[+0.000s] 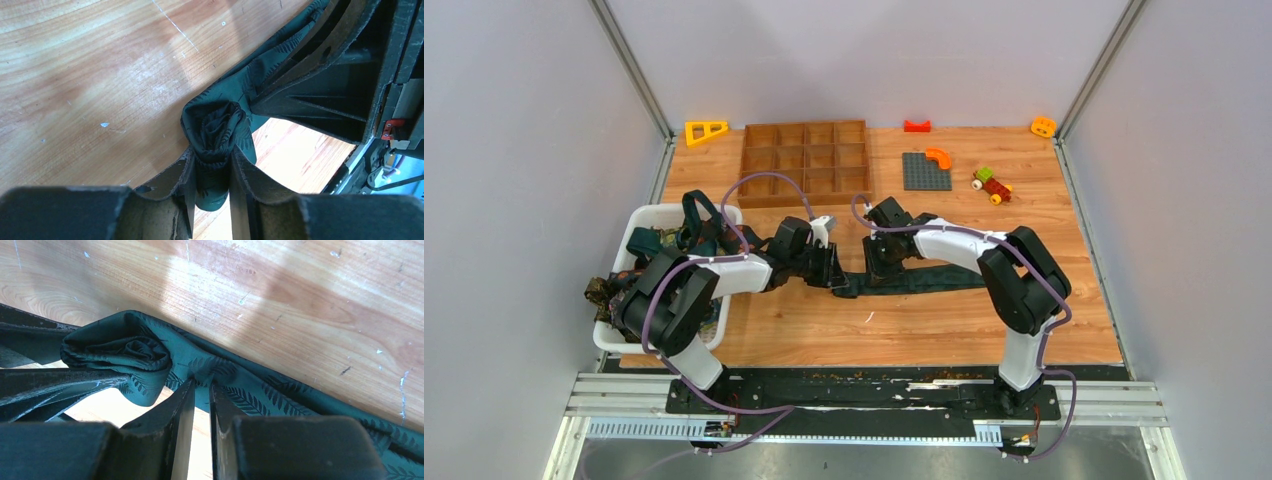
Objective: Roll the ties
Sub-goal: Roll the tie at the center of the board.
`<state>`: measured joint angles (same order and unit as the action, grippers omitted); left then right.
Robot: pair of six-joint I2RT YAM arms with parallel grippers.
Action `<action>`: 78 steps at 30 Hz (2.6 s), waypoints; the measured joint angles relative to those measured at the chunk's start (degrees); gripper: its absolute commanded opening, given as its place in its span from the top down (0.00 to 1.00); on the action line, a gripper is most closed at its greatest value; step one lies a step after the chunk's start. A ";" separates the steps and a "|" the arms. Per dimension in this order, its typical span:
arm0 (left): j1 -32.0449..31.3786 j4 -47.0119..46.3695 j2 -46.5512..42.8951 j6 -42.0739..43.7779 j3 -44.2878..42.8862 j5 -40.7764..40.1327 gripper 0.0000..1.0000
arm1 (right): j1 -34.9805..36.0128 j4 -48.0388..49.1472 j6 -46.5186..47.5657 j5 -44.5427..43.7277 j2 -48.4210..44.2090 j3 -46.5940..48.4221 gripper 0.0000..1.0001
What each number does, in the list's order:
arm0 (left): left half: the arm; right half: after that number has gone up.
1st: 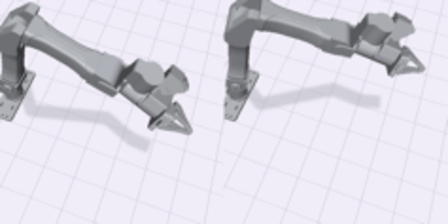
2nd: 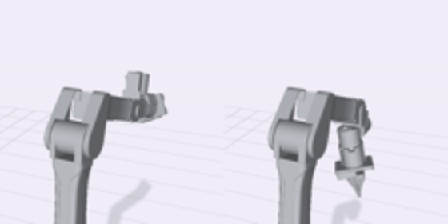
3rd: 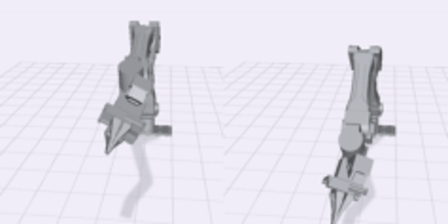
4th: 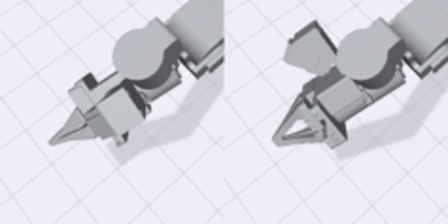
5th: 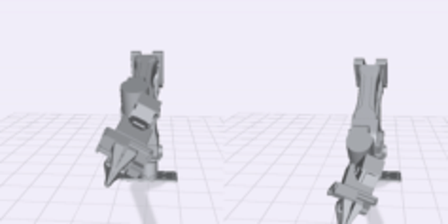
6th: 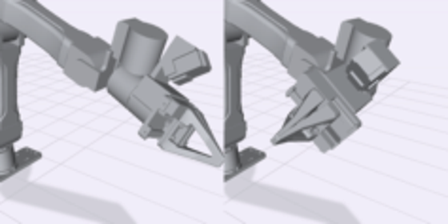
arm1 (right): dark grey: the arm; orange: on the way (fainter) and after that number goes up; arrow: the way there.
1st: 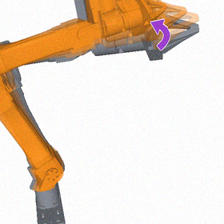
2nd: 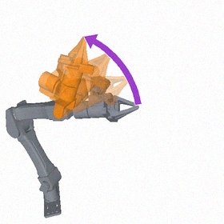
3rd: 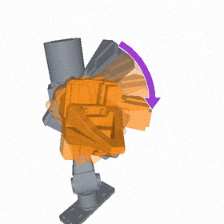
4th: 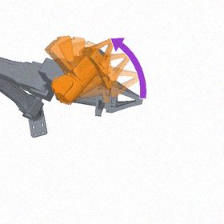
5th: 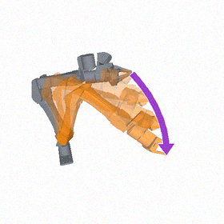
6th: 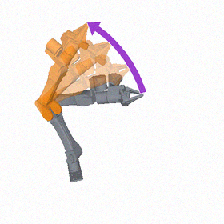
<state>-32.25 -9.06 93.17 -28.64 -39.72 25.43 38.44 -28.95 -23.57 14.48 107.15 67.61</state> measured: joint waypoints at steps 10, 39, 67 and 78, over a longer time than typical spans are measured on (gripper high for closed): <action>0.00 -0.07 0.00 -1.25 0.07 -0.02 0.80 | 1.25 1.55 -1.84 -1.01 -1.18 -1.75 0.81; -0.28 21.53 -5.79 3.19 -3.85 -8.48 0.84 | 3.54 -6.19 -0.76 -6.91 -2.03 4.37 0.81; -1.60 41.97 -3.58 7.43 -16.59 -25.90 0.87 | 3.10 -0.61 -2.27 -3.89 1.18 2.34 0.81; -1.60 43.78 -2.05 7.82 -18.60 -27.15 0.89 | 3.26 3.26 -3.61 -3.45 -0.59 -0.90 0.81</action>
<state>-33.85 34.72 91.11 -20.82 -58.33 -1.72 41.69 -25.69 -27.18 11.03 106.56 66.72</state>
